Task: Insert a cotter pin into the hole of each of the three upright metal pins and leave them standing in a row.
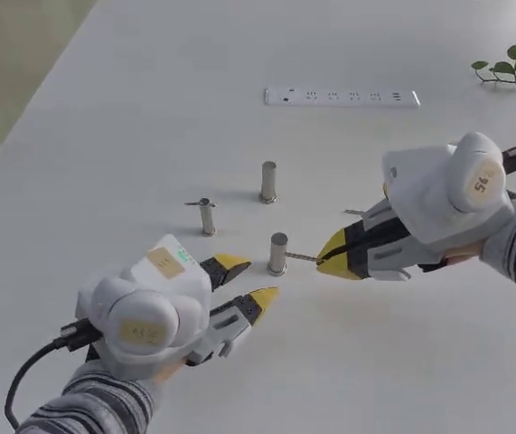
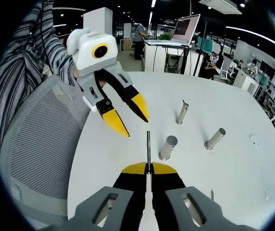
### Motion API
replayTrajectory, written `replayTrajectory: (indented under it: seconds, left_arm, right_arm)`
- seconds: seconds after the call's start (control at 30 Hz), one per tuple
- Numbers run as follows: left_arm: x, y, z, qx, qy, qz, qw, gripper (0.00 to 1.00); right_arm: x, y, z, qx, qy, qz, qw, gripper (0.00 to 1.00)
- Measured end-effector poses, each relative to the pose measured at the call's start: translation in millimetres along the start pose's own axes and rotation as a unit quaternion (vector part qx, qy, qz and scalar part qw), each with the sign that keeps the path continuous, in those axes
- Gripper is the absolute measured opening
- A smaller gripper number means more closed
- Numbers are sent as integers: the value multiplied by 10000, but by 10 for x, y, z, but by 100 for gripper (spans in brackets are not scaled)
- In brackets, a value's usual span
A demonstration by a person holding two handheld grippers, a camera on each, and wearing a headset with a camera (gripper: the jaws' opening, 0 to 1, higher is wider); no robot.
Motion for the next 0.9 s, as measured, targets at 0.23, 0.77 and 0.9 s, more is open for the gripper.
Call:
replayTrajectory:
  seconds: [0.23, 0.77, 0.9]
  left_arm:
    - [164, 9, 26, -73, -317, 58, 9995, 20]
    - [527, 72, 129, -389, -723, 317, 9961, 16]
    - [600, 66, 103, -496, -672, 328, 9960, 15]
  right_arm:
    - [1, 114, -193, -86, 48, 248, 9996, 0]
    - [83, 250, -385, -310, 130, 570, 9978, 0]
    - [90, 243, -392, -329, 133, 580, 9977, 0]
Point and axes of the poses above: the centre of the closed fingertips' face, and the gripper's own axes: x roughly forward along the fingers, z roughly to its left, y roughly out of its underside, the point moved 5 cm from there along -x, roughly backward along the fingers, and after that the axes turned 10 degrees about -y, right-handed, at the moved point
